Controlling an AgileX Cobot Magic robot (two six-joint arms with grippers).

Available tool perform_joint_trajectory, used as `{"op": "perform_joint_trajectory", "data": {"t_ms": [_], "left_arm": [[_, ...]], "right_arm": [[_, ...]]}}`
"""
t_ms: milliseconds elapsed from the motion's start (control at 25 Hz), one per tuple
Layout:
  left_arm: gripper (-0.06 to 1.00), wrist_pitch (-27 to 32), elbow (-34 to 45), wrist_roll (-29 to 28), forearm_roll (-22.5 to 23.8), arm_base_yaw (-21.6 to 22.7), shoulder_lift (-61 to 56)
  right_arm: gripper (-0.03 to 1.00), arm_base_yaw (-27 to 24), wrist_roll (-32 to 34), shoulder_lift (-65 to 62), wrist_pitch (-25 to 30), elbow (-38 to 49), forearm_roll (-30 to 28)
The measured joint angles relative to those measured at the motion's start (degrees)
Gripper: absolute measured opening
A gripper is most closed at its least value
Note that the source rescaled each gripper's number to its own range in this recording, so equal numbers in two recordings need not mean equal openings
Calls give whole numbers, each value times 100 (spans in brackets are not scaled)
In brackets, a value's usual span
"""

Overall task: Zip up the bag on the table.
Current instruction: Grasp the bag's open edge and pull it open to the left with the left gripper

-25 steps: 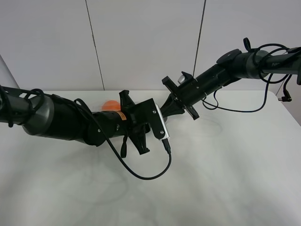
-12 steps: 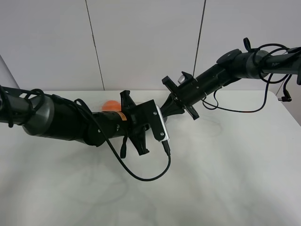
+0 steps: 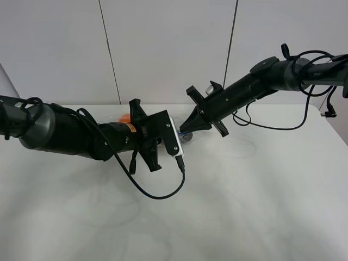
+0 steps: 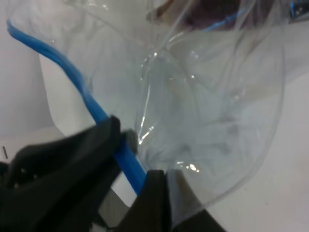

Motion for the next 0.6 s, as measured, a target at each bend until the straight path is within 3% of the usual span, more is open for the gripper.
{"op": "perform_joint_trajectory", "data": {"t_ms": [280, 600], "left_arm": [[0, -24, 0, 315, 5, 549, 0], [0, -441, 0, 360, 81, 1180, 0]], "right_arm": [[0, 0, 17, 0, -17, -2, 35], [0, 0, 17, 0, -22, -6, 180]]}}
